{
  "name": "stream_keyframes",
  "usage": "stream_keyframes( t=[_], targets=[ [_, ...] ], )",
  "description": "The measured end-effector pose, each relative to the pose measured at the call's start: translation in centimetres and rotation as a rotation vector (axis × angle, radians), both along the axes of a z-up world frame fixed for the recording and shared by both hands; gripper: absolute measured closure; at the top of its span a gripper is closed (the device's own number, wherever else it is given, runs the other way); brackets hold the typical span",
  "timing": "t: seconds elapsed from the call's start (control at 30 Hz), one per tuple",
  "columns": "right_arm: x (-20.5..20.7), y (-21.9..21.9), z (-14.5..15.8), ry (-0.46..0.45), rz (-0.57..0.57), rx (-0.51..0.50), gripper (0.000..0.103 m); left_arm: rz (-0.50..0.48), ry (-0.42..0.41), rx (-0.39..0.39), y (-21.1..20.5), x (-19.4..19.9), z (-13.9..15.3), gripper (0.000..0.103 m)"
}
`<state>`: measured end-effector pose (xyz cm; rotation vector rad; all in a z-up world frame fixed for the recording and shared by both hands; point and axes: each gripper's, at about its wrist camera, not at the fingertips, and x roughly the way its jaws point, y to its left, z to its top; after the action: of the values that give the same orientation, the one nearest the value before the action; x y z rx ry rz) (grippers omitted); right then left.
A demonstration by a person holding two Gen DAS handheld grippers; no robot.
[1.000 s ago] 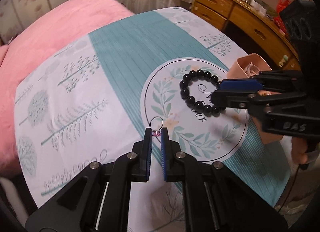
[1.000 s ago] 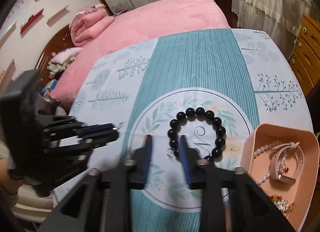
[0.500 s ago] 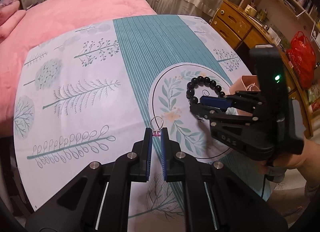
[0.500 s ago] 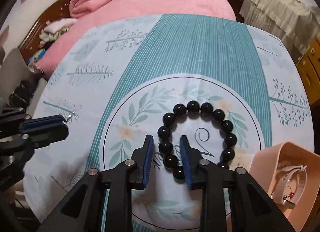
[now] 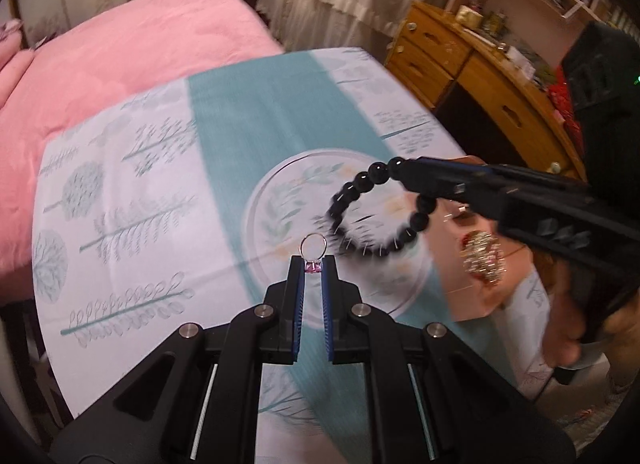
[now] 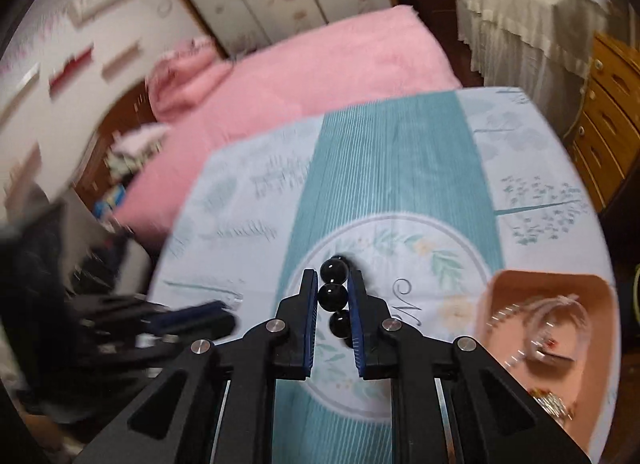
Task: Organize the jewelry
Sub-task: 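Carry the bracelet and ring to the peach tray and release both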
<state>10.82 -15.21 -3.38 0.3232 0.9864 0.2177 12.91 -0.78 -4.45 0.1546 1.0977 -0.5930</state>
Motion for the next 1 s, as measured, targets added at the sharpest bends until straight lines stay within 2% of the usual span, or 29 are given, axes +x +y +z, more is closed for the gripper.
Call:
stream_keyframes(
  t=[0.13, 0.3, 0.47, 0.6, 0.8, 0.93, 1.0],
  targets=[
    [-3.0, -3.8, 3.9, -0.04, -0.033, 0.029, 0.089, -0.069, -0.025, -0.027, -3.6, -0.9, 1.8, 0.097],
    [-6.5, -8.4, 6.7, -0.062, -0.088, -0.011, 0.089, -0.14, -0.023, -0.058, -8.5, -2.3, 2.7, 0.097],
    [-8.9, -14.0, 5.6, -0.031, -0.191, -0.035, 0.089, -0.196, 0.003, -0.061, -13.6, -3.9, 1.4, 0.097],
    [-9.9, -17.0, 3.8, -0.002, -0.247, -0.029, 0.089, -0.203, 0.036, -0.03, -17.3, -4.7, -1.1, 0.097],
    [-10.2, -18.0, 1.9, -0.004, -0.274, -0.081, 0.089, -0.173, 0.089, 0.027, -20.3, -4.4, -4.9, 0.097],
    [-9.7, -17.9, 1.1, -0.001, -0.259, -0.095, 0.089, -0.168, 0.1, 0.023, -20.6, -4.4, -5.5, 0.096],
    [-9.1, -17.6, 0.5, 0.008, -0.249, -0.086, 0.089, -0.156, 0.116, 0.013, -20.1, -4.3, -5.3, 0.087]
  ],
)
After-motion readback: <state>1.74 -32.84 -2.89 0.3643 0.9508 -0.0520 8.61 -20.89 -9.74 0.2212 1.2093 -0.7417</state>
